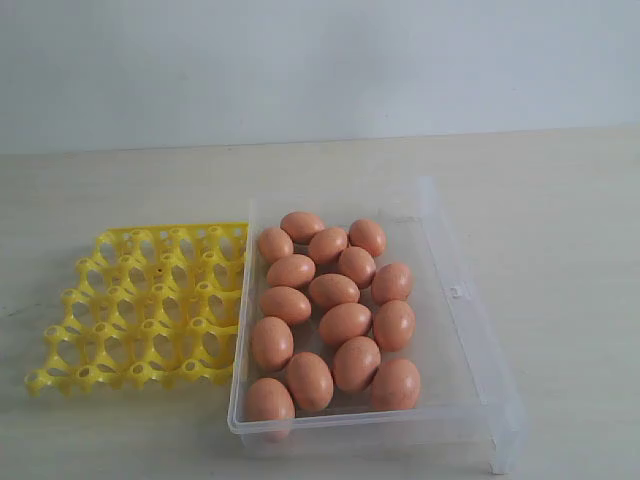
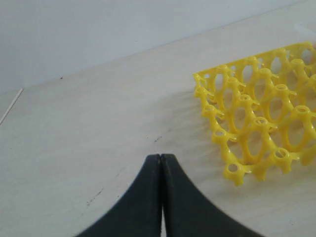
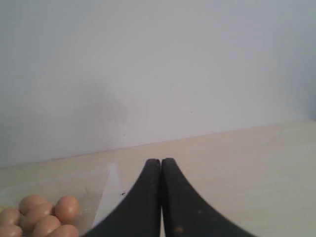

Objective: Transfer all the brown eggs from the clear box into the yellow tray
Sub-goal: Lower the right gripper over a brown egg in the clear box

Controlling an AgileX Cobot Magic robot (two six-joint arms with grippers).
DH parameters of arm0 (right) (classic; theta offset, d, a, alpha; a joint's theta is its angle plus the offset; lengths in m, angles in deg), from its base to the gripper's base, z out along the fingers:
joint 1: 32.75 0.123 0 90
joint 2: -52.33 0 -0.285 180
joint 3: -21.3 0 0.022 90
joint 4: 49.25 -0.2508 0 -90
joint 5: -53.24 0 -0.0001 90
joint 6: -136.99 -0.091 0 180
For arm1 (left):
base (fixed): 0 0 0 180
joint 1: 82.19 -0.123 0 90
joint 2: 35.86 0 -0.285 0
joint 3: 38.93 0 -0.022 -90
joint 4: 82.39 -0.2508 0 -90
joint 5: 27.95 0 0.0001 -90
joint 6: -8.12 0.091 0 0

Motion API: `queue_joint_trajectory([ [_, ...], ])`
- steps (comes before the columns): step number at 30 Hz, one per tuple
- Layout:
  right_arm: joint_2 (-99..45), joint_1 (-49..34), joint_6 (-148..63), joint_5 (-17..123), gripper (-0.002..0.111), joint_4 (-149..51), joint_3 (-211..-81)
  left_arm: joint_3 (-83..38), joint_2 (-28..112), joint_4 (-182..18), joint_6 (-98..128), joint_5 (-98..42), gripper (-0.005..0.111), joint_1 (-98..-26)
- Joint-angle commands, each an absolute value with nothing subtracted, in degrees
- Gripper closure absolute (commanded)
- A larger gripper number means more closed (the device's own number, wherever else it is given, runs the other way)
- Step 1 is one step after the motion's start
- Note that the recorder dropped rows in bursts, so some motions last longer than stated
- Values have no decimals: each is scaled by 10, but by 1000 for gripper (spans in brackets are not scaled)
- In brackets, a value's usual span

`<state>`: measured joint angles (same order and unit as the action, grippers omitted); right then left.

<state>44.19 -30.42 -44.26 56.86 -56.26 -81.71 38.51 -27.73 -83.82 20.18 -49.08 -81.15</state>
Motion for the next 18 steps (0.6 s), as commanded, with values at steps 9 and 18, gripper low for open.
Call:
queue_joint_trajectory([
  [9, 58, -215, -516, 739, 108, -501, -1130, 383, -281, -838, 199, -488, 107, -810],
  [18, -387, -9, -338, 972, 108, -451, -1472, 383, -281, -838, 199, -488, 107, -810],
])
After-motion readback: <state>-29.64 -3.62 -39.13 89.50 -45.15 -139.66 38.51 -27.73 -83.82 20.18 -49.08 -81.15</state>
